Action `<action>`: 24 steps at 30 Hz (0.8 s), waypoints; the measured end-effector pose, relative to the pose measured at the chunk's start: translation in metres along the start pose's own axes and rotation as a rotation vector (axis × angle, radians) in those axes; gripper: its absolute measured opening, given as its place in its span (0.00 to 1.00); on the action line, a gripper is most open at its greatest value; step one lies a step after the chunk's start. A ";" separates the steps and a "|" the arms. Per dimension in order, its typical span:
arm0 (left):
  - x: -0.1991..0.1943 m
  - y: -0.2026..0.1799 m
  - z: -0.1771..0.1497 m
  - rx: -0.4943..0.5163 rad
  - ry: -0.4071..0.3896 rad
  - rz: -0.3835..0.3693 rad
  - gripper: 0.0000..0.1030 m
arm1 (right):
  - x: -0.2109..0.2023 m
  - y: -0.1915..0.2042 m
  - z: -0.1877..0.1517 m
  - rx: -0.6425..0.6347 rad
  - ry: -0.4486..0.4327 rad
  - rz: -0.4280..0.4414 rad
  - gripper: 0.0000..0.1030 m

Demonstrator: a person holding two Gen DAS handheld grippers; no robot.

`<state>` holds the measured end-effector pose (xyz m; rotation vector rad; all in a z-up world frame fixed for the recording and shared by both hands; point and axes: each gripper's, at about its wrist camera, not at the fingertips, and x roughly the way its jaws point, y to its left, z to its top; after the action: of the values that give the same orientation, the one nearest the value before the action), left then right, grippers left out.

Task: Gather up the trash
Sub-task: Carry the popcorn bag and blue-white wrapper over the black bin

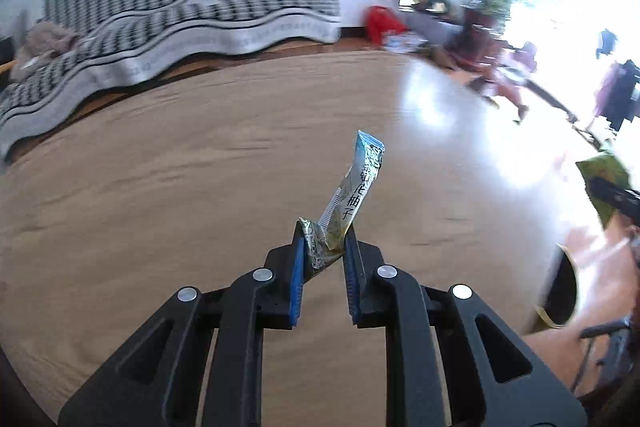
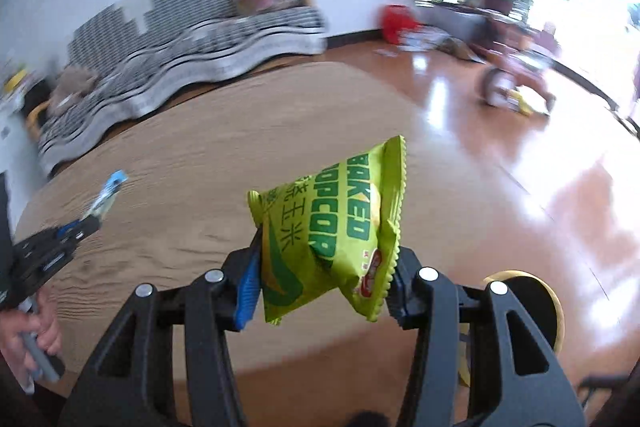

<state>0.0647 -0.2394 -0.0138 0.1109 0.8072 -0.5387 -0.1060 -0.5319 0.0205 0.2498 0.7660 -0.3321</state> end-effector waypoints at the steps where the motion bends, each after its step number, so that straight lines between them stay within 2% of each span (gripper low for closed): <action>1: 0.002 -0.026 -0.002 0.017 0.000 -0.029 0.16 | -0.005 -0.020 -0.004 0.022 -0.003 -0.032 0.49; 5: 0.013 -0.113 -0.007 0.072 0.026 -0.148 0.16 | -0.027 -0.115 -0.027 0.139 0.000 -0.149 0.49; 8: 0.028 -0.191 -0.016 0.126 0.061 -0.248 0.16 | -0.036 -0.166 -0.043 0.207 0.024 -0.211 0.49; 14: 0.065 -0.304 -0.046 0.216 0.159 -0.368 0.16 | -0.030 -0.255 -0.078 0.379 0.124 -0.264 0.49; 19: 0.099 -0.363 -0.078 0.268 0.251 -0.391 0.16 | -0.009 -0.299 -0.103 0.468 0.213 -0.313 0.49; 24: 0.131 -0.381 -0.086 0.277 0.313 -0.404 0.16 | 0.004 -0.319 -0.114 0.534 0.268 -0.324 0.49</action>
<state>-0.1083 -0.5965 -0.1262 0.2960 1.0650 -1.0328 -0.2975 -0.7875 -0.0932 0.6857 0.9755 -0.8237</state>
